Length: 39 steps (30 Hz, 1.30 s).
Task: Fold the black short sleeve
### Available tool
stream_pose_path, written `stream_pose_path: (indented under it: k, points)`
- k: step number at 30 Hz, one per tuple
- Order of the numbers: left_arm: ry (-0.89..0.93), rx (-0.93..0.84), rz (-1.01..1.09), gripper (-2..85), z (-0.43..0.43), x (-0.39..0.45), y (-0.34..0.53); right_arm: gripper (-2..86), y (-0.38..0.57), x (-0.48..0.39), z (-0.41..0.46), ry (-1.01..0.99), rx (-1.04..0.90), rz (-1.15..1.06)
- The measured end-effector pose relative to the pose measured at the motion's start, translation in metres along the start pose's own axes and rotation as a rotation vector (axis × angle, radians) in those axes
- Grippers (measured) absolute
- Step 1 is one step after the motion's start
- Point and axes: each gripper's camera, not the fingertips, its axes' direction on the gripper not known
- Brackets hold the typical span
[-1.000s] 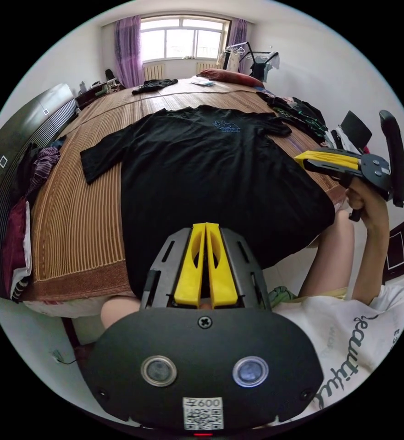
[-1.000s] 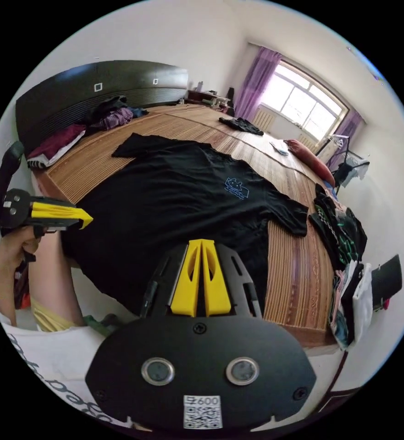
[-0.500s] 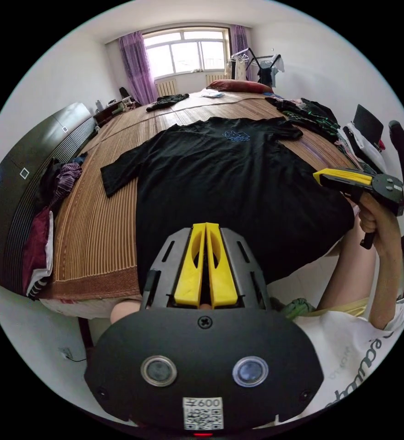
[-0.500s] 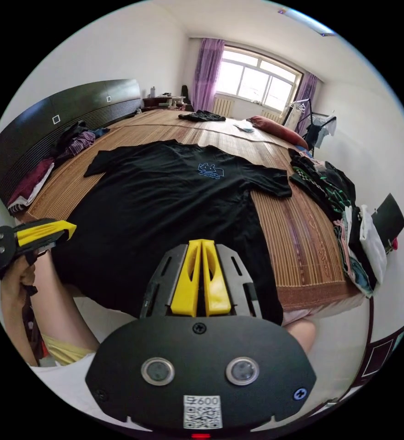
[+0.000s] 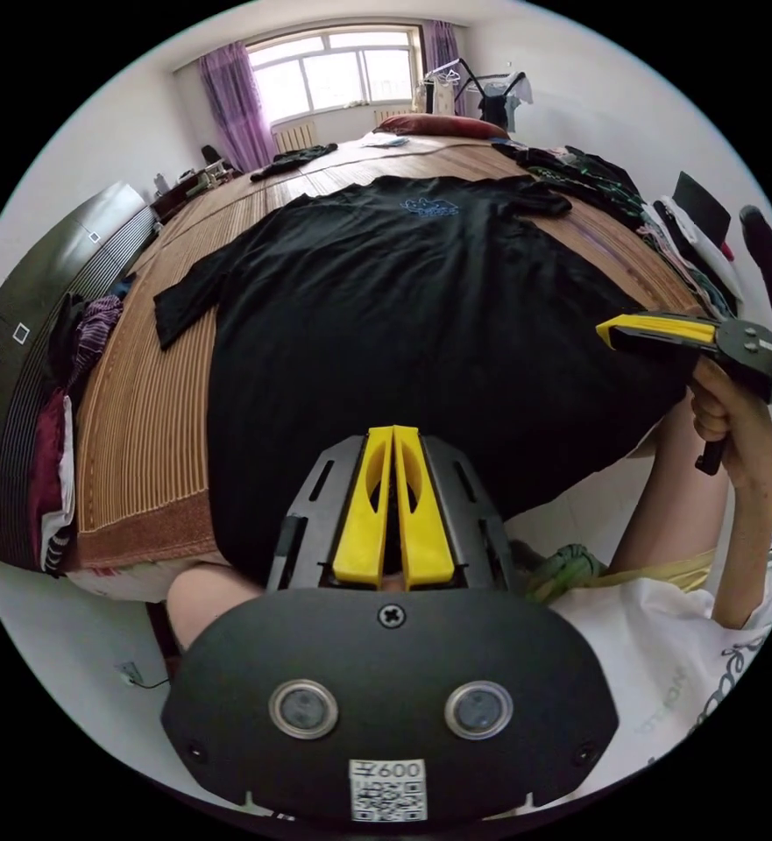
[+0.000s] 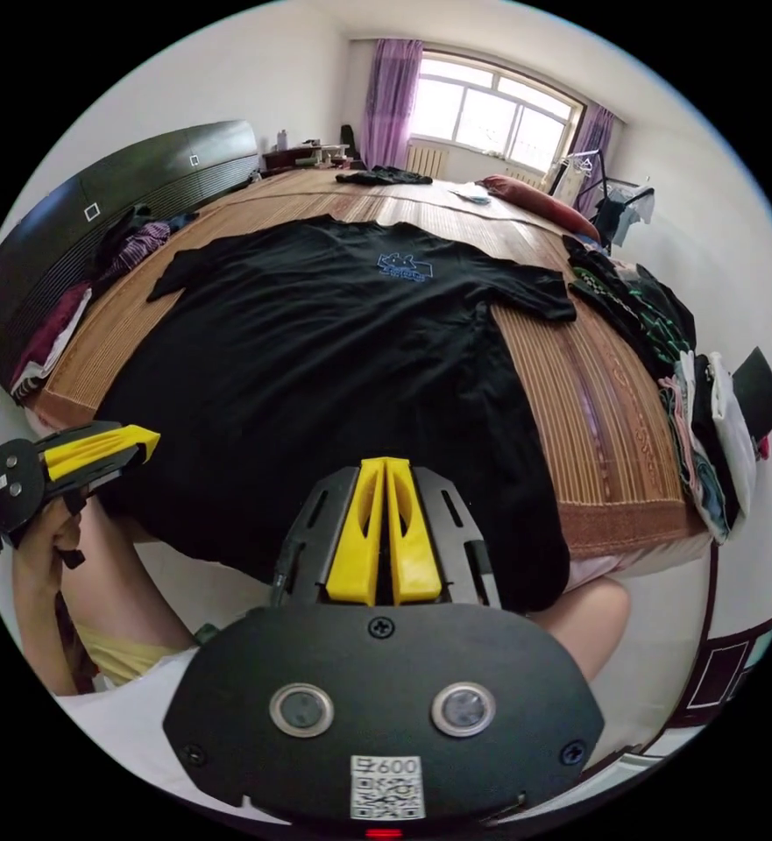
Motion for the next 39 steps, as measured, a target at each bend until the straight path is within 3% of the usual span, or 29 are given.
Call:
stream_pose_path:
  k: [9, 19, 30, 39]
  points:
    - [0.040, -0.020, -0.059, 0.3, 0.006, -0.028, 0.007, -0.9, 0.003, 0.023, 0.019, 0.022, -0.052, -0.030]
    - [-0.096, -0.021, 0.028, 0.2, 0.005, -0.026, 0.013, -0.8, 0.000, 0.047, 0.008, 0.027, -0.079, -0.070]
    - [-0.043, 0.027, 0.013, 0.8, -0.001, -0.062, 0.028, -0.8, 0.003, 0.075, -0.011, -0.012, -0.158, -0.116]
    - [-0.087, 0.167, -0.017, 9.5, -0.025, -0.102, 0.069, 1.1, 0.031, 0.104, -0.047, 0.006, -0.080, -0.139]
